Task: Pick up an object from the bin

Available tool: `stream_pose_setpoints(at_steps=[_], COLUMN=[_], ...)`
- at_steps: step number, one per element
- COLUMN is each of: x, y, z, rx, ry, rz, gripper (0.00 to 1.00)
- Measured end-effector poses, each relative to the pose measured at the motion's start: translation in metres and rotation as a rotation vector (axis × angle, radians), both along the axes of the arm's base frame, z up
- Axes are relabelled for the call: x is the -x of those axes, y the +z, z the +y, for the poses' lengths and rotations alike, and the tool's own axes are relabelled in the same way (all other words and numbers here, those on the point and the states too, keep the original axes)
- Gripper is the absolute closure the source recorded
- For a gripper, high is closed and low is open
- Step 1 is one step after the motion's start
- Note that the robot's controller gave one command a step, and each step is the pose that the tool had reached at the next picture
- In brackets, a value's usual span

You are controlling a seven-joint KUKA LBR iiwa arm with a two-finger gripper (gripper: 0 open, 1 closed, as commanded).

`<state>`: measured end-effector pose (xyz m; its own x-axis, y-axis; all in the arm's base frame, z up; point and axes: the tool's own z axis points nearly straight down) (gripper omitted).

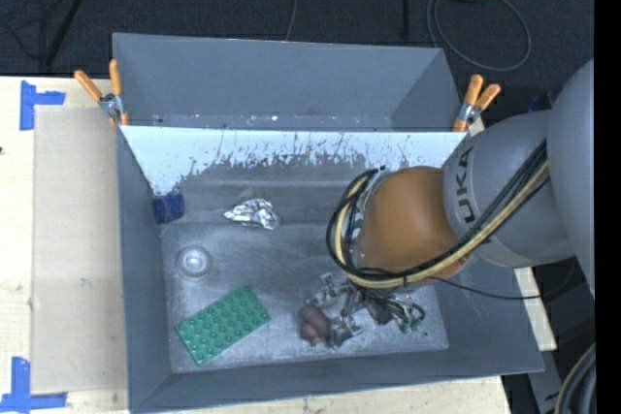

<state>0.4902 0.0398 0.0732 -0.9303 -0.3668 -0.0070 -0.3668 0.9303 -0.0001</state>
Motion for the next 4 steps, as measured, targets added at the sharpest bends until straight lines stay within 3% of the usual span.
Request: stream_pose_setpoints(at_steps=[1,2,3,4], x=[-0.013,-0.001,-0.015,-0.015], y=[0.139,0.024,0.004,0.004], z=[0.012,0.056,0.108,0.109], rx=[0.001,0.002,0.022,0.019], ry=[-0.085,0.086,0.497,0.497], rz=[-0.001,0.015,0.003,0.001], gripper=[1.00,1.00,1.00,1.00])
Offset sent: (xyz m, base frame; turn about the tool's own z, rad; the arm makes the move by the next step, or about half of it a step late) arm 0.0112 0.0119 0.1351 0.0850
